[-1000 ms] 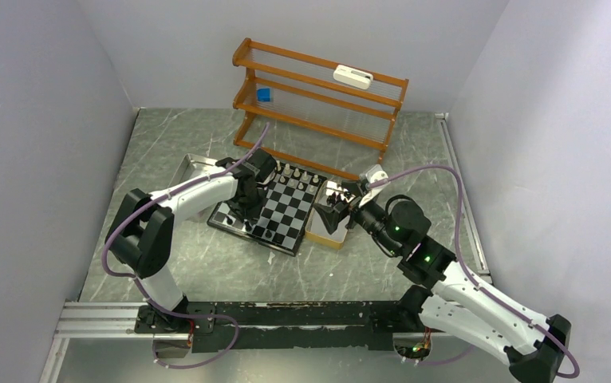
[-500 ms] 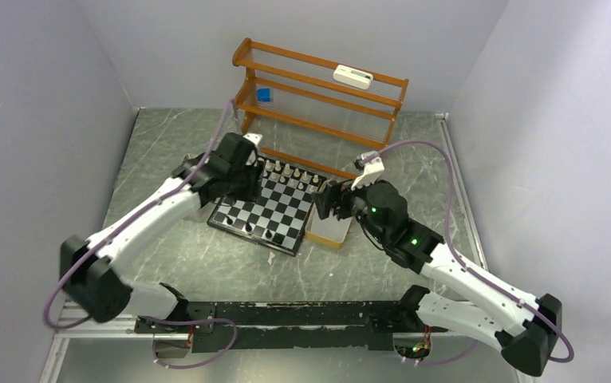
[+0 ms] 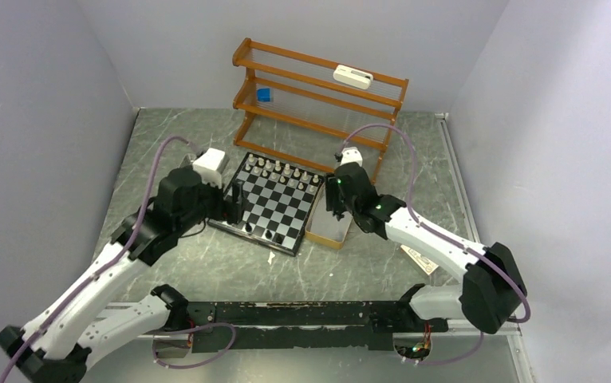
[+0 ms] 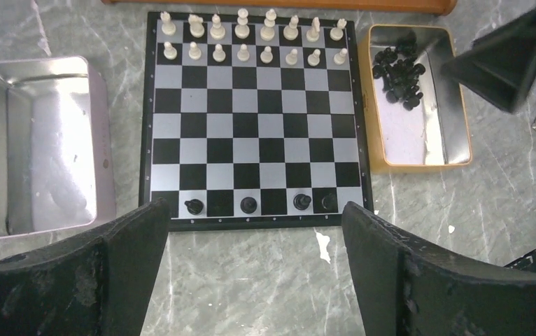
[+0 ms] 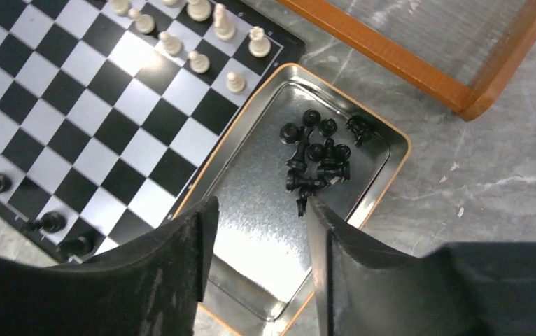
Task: Set up the chess pieces on the board
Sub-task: Place the chess piece on the chessboard, then pick up the chess piece from the storage box, then place the chess piece on the chessboard.
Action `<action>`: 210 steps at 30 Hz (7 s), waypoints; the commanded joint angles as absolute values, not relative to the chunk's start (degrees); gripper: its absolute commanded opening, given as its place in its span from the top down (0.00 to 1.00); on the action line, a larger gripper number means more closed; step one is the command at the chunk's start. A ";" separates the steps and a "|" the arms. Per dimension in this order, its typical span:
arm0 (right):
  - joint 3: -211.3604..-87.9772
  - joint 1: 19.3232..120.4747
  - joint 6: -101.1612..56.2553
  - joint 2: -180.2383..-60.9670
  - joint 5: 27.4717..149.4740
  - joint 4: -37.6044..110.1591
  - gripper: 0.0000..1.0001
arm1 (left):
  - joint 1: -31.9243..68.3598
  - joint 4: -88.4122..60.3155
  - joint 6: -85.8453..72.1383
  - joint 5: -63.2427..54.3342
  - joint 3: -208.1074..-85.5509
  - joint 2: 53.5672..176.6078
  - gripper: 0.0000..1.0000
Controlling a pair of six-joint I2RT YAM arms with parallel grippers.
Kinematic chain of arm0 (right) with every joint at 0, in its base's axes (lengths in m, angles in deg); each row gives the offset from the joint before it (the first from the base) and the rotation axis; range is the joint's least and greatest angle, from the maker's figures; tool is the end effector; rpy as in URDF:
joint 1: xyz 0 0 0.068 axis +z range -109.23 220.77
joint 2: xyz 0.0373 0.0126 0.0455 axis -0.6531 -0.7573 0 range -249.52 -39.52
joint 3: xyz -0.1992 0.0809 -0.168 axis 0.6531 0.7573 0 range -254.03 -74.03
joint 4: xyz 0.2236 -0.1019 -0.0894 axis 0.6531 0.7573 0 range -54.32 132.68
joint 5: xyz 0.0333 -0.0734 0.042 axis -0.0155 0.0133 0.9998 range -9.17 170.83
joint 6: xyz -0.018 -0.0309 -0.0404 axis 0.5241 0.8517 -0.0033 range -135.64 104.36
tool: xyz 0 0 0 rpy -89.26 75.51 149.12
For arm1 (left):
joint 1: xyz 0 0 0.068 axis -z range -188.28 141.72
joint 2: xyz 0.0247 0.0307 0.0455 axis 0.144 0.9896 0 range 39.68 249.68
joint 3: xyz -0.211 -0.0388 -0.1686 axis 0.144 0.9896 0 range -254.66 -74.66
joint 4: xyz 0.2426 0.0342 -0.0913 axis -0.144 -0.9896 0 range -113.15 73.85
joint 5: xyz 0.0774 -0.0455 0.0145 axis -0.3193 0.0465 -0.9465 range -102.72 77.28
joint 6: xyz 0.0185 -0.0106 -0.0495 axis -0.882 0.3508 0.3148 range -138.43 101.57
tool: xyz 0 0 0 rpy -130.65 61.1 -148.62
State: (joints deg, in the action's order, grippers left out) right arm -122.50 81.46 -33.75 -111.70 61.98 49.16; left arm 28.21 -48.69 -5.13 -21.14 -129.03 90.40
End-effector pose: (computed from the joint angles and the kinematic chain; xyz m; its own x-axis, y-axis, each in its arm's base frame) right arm 0.2148 0.1697 0.2561 -0.5667 -0.0993 -0.8179 -0.2586 0.9640 0.0621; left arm 0.1553 -0.1083 0.3407 -0.4896 0.0790 -0.8684 0.3827 0.9143 -0.1326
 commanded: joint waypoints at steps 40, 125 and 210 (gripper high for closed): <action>-128.78 73.87 -29.50 -137.40 65.71 35.42 0.69 | 28.63 -46.21 -8.81 -34.10 -121.64 72.16 0.04; -120.73 104.29 -35.75 -118.85 62.79 43.25 0.88 | 28.63 -47.25 -8.14 -38.59 -121.87 72.24 0.04; -126.97 104.35 -34.27 -122.63 61.27 42.24 0.67 | 28.63 -47.66 -7.37 -37.72 -122.20 72.43 0.04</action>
